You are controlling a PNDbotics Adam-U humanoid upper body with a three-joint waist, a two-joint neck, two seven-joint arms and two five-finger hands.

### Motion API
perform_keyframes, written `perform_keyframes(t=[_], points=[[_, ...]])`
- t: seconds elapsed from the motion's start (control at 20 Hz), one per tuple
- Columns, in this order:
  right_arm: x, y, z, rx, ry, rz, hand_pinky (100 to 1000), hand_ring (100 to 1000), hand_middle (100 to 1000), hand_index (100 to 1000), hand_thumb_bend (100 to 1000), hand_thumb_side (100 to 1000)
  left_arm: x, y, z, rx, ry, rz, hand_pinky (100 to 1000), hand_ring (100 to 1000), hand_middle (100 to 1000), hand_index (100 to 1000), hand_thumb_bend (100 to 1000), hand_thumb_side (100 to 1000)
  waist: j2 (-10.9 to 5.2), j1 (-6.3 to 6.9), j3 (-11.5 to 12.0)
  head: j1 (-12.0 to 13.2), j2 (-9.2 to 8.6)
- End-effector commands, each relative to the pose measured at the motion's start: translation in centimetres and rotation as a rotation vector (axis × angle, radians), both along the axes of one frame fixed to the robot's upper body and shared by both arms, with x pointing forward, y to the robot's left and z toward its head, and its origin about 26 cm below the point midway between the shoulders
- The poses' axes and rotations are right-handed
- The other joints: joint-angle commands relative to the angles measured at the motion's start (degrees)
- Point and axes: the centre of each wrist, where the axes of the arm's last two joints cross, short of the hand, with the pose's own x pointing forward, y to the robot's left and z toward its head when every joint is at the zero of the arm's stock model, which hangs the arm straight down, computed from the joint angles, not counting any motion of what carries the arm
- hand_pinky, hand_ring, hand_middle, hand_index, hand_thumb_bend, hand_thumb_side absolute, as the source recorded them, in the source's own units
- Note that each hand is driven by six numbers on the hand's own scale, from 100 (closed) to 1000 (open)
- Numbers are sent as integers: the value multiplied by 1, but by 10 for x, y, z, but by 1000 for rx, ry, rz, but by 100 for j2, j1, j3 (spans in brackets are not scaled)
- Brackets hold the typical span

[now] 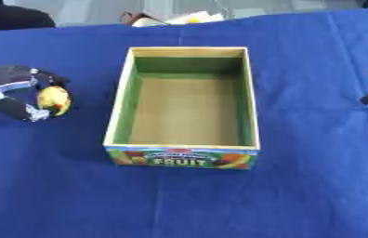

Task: Pick up objects on the table and place them in the box.

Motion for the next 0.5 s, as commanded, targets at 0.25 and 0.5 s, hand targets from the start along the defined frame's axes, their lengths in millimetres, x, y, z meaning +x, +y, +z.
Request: perform_keyframes(t=[0.25,0.5], points=[[-2,1,7,-23,-23,1,551,769,497,858,100,1000,0,-2,14,218,128,-251,615,775,751,929,100,478,-107,-19,12,-2,38],[-2,1,7,-23,-22,2,552,769,497,858,100,1000,-2,-7,25,176,68,-281,572,745,728,848,100,347,-116,-25,24,-10,40]])
